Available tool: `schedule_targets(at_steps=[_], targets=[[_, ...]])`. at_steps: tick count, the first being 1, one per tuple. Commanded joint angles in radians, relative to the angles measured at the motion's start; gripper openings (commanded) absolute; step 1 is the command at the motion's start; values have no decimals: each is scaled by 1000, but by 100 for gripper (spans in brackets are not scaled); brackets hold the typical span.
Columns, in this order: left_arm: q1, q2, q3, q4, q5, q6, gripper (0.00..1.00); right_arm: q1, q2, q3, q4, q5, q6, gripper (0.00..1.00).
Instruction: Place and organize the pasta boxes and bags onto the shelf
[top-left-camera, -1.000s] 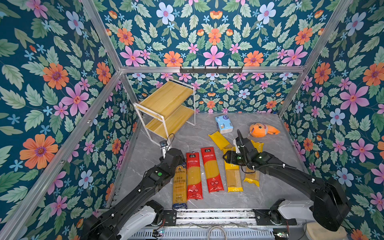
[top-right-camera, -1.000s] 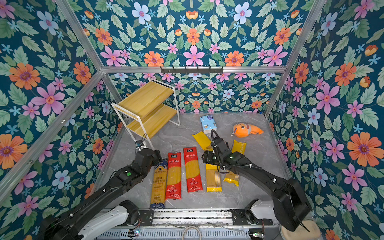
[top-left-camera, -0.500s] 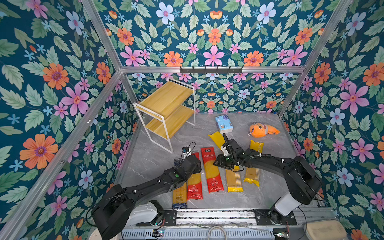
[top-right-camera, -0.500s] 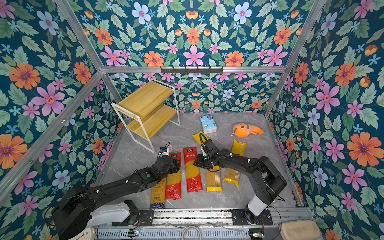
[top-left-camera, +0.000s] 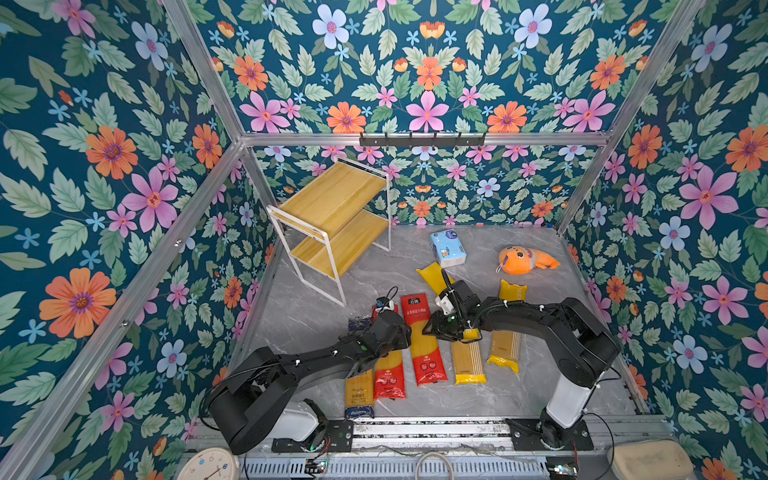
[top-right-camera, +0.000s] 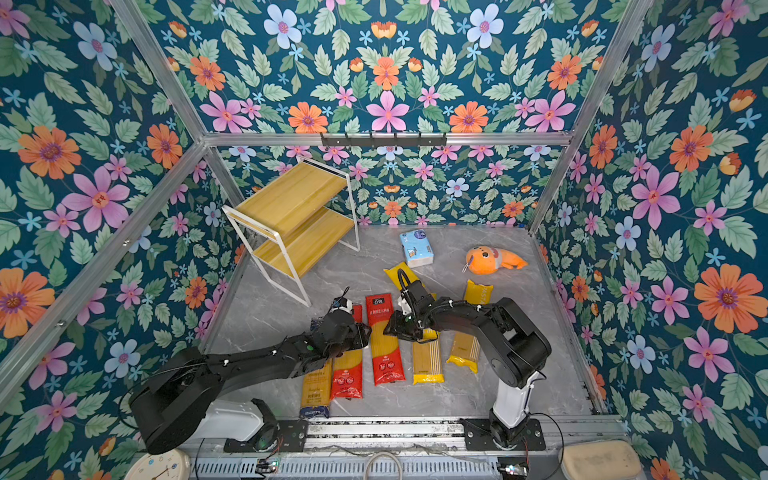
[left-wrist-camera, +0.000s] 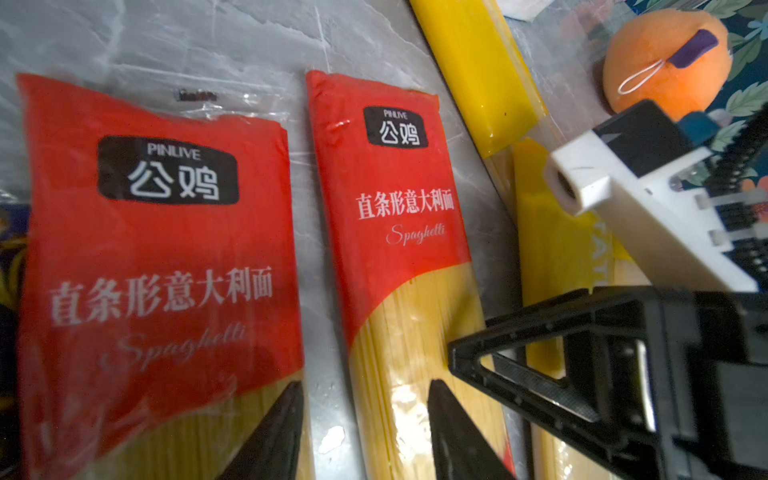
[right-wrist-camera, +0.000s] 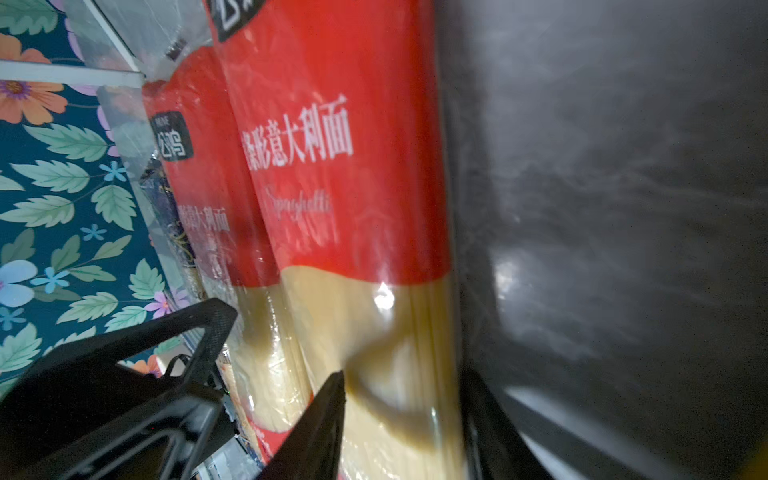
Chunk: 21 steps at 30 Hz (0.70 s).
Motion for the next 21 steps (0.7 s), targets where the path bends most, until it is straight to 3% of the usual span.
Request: schedule_targets(at_steps=[1, 8, 14, 21], targets=[[37, 1, -8, 74, 83, -10, 50, 2, 17, -28, 89, -15, 4, 36], [178, -116, -2, 87, 246, 12, 51, 1, -83, -76, 279, -63, 16, 17], [287, -218, -8, 129, 398, 10, 58, -17, -208, -84, 312, -59, -13, 7], [340, -249, -67, 366, 490, -113, 73, -67, -327, -55, 315, -112, -29, 1]])
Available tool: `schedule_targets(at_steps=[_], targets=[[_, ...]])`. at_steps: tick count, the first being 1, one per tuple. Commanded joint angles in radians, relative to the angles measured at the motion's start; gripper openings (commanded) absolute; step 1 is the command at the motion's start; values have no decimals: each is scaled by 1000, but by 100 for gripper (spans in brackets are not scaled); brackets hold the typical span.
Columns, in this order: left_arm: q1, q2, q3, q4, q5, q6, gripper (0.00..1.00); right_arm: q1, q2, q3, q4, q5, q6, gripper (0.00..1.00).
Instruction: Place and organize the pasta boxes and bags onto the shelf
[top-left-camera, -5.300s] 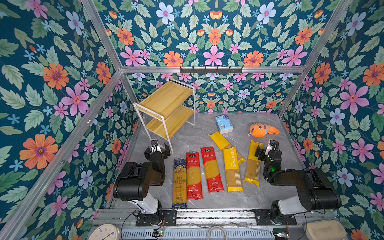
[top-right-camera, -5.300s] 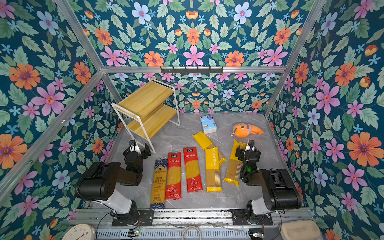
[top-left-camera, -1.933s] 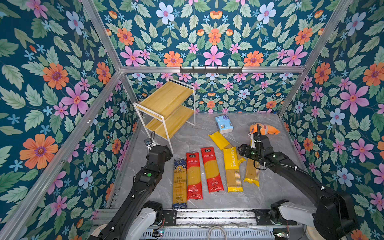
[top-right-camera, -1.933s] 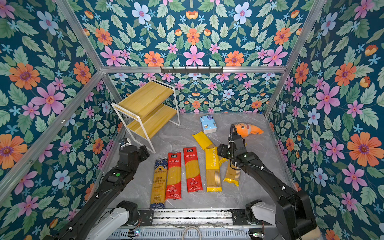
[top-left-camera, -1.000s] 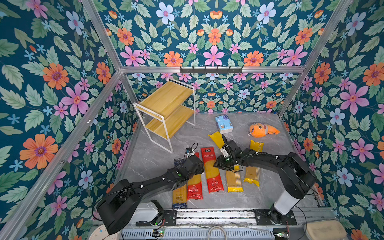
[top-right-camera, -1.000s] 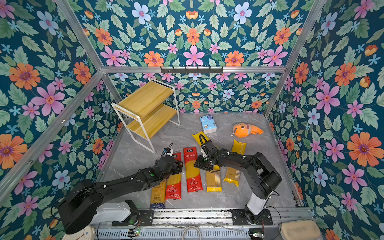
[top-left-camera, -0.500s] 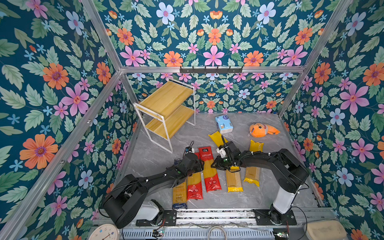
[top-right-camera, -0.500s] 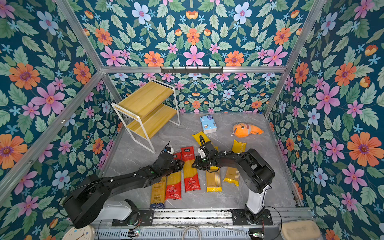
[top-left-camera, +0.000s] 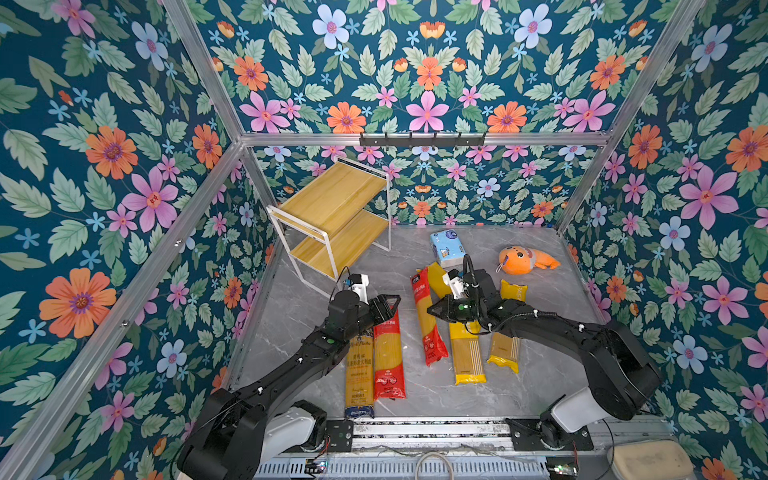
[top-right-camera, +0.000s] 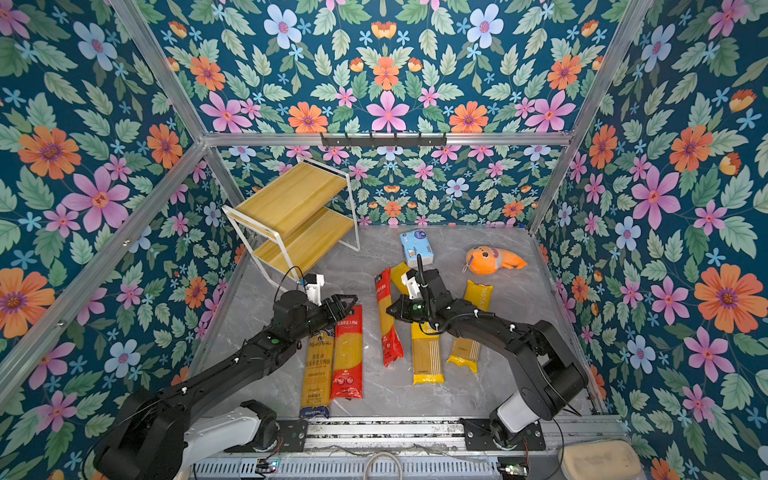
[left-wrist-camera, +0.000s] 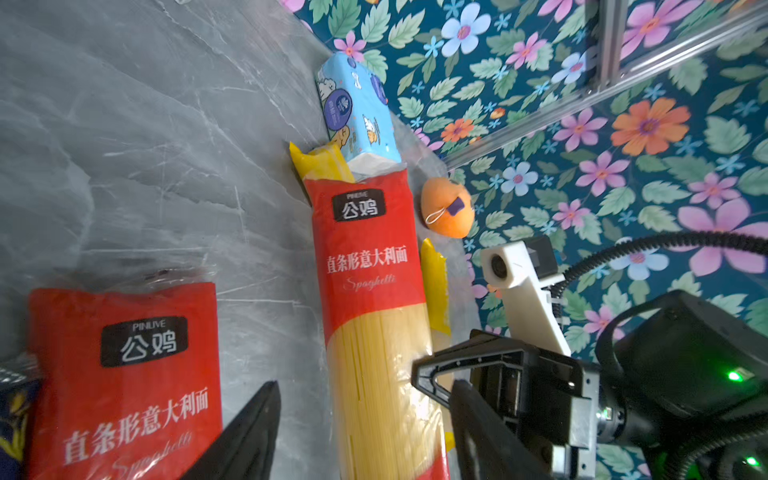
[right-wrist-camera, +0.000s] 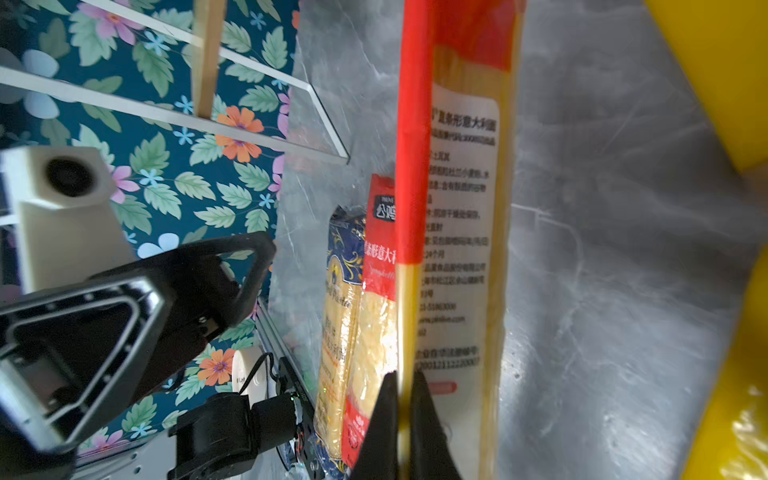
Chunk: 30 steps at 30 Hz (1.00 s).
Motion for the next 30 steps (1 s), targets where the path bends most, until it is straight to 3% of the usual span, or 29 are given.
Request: schedule_targets(at_steps=[1, 9, 15, 22, 26, 30], targets=[[7, 4, -16, 179, 77, -70, 75, -16, -56, 34, 111, -83, -18, 1], [-2, 99, -8, 517, 152, -170, 99, -19, -140, 131, 115, -204, 18, 0], [-17, 132, 17, 661, 171, -190, 100, -15, -155, 163, 205, -297, 123, 0], [-32, 250, 26, 826, 211, -242, 92, -9, -165, 164, 214, -339, 144, 0], [-33, 304, 49, 914, 224, -287, 83, -10, -159, 151, 202, -341, 140, 0], [-35, 314, 62, 928, 238, -290, 68, -10, -155, 140, 207, -341, 145, 0]])
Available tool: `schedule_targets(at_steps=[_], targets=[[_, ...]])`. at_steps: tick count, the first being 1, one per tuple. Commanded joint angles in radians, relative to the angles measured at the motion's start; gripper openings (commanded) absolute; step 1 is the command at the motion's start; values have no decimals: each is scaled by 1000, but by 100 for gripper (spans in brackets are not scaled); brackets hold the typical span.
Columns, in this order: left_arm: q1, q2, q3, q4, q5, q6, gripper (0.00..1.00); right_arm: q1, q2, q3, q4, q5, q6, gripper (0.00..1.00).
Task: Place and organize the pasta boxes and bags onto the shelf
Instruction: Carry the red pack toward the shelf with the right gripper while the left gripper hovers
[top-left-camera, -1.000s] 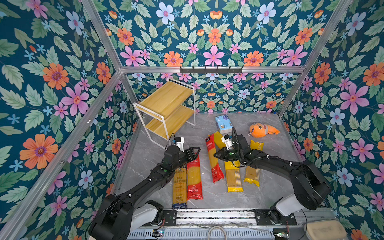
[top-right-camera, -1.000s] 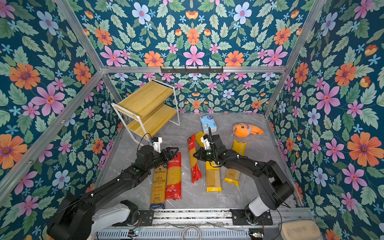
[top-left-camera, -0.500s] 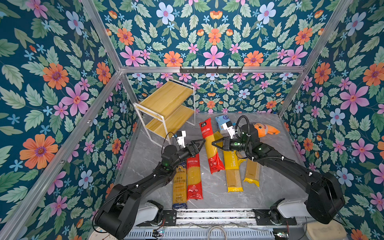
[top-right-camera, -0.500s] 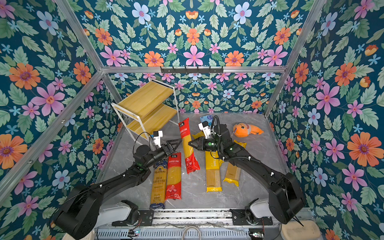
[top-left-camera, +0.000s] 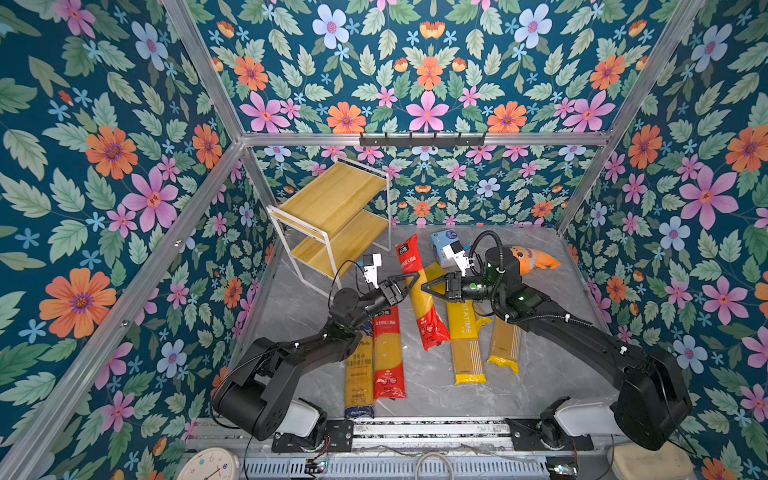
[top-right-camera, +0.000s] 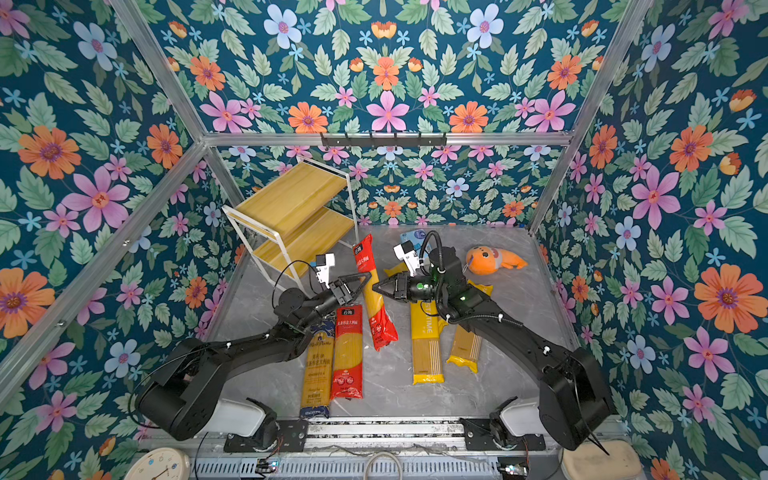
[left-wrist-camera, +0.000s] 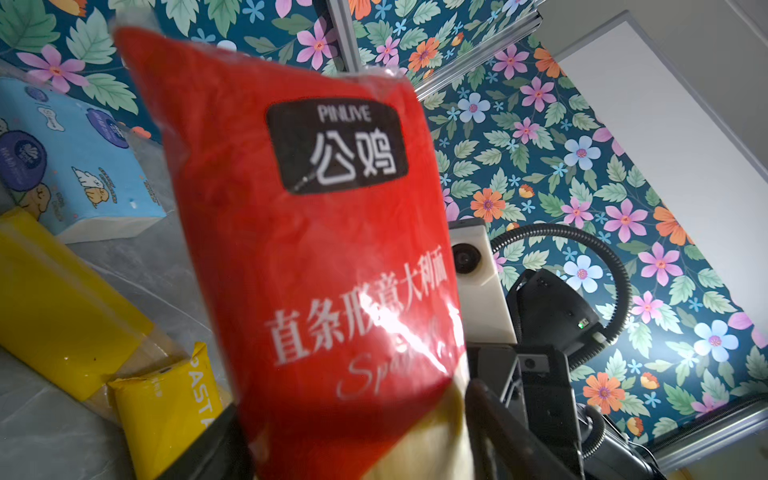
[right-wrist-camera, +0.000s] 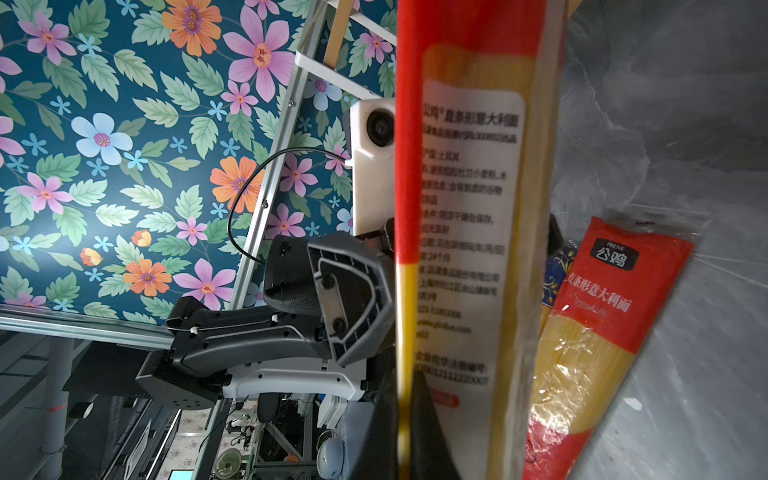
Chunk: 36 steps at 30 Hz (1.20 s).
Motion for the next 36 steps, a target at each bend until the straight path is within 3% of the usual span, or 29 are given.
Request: schedule_targets(at_steps=[1, 7, 14, 28, 32, 36], targets=[[-1, -2, 7, 88, 20, -16, 64, 2, -5, -1, 128, -42, 11, 0], [0, -16, -8, 75, 10, -11, 54, -14, 5, 1, 186, -48, 78, 0], [0, -57, 18, 14, -9, 11, 41, -13, 2, 27, 33, 27, -4, 0], [0, -86, 79, -99, -116, 12, 7, -5, -40, -51, 118, 93, 24, 16], [12, -103, 101, -137, -181, 6, 5, -8, -68, -80, 90, 136, 8, 25], [20, -133, 152, -213, -293, 17, 6, -14, -119, -126, 54, 211, -21, 47]])
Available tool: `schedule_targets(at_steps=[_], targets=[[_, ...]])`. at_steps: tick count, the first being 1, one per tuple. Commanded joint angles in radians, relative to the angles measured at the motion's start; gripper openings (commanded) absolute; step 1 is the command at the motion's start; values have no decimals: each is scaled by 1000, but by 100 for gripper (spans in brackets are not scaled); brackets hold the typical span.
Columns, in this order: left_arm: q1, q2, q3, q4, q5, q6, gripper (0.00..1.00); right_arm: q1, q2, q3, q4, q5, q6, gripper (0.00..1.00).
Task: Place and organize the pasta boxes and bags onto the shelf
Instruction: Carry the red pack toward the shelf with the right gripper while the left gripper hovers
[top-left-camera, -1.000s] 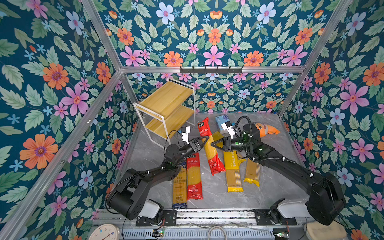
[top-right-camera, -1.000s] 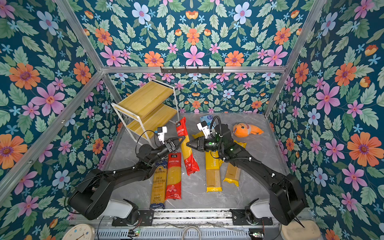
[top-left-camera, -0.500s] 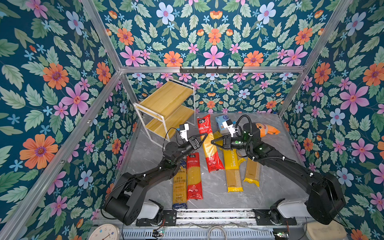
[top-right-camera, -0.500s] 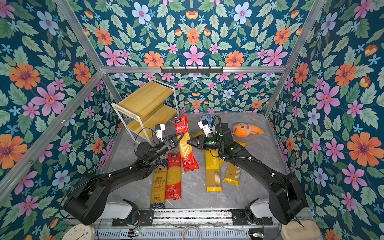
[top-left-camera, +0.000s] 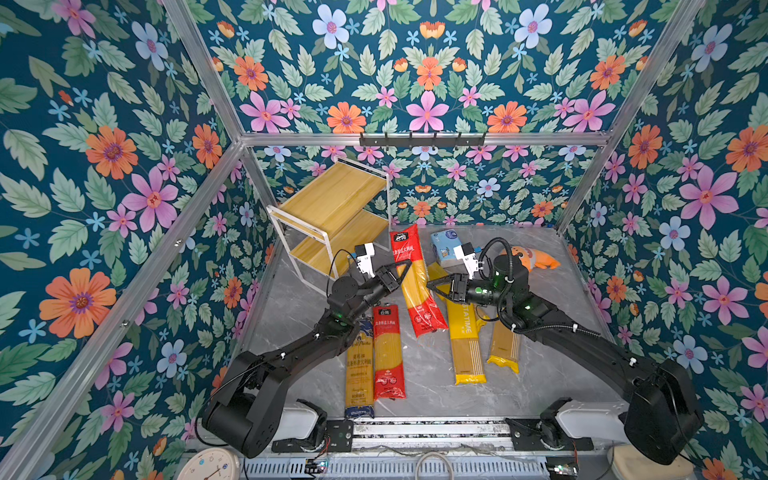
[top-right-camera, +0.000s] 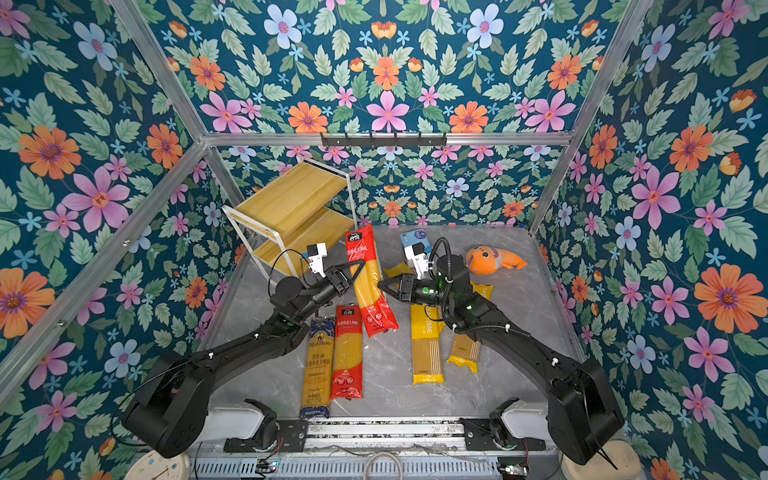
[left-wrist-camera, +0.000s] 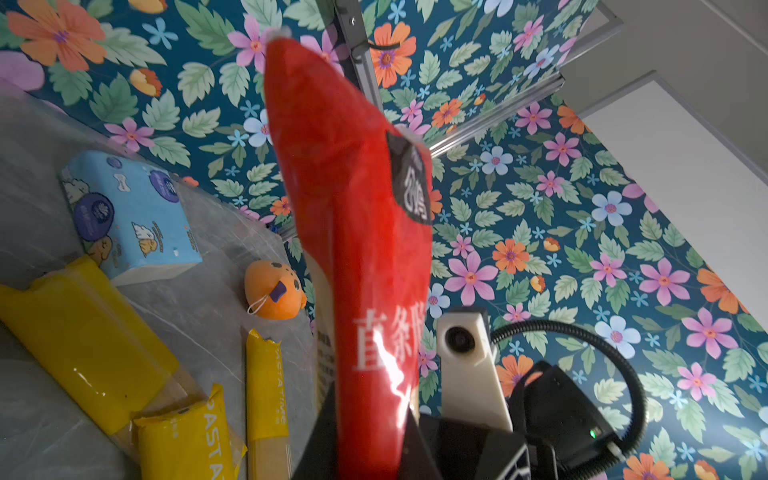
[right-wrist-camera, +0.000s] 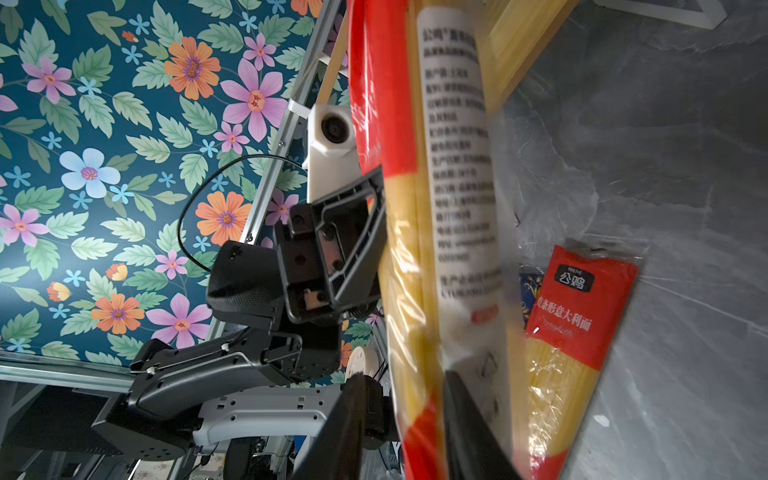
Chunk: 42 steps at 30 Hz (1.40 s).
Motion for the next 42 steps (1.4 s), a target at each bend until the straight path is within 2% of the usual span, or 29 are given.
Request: schedule_targets(at_steps=[1, 3, 8, 11, 17, 25, 30, 34, 39, 42], targets=[[4, -28, 48, 48, -148, -1, 5, -3, -37, -23, -16, 74, -36, 53], [4, -33, 61, 41, -212, -18, 5, -2, -62, -35, -47, 117, -53, 63], [1, -30, 86, -27, -349, -111, 5, 2, -74, -64, -5, 171, -29, 74], [-10, -36, 91, -43, -410, -141, 5, 30, -54, -66, 45, 222, -8, 76], [-52, -54, 98, -86, -502, -150, 6, 90, -16, -83, 185, 411, 26, 75], [-86, -51, 103, -94, -562, -154, 9, 140, 47, -53, 306, 492, 52, 62], [-92, -50, 104, -88, -565, -152, 14, 147, 60, -49, 324, 505, 65, 50], [-95, -52, 104, -83, -563, -152, 18, 147, 67, -41, 321, 505, 70, 36], [-96, -65, 106, -86, -539, -133, 38, 143, 67, -22, 317, 503, 84, 22], [-95, -81, 95, -94, -535, -115, 43, 140, 65, 5, 312, 498, 95, 17]])
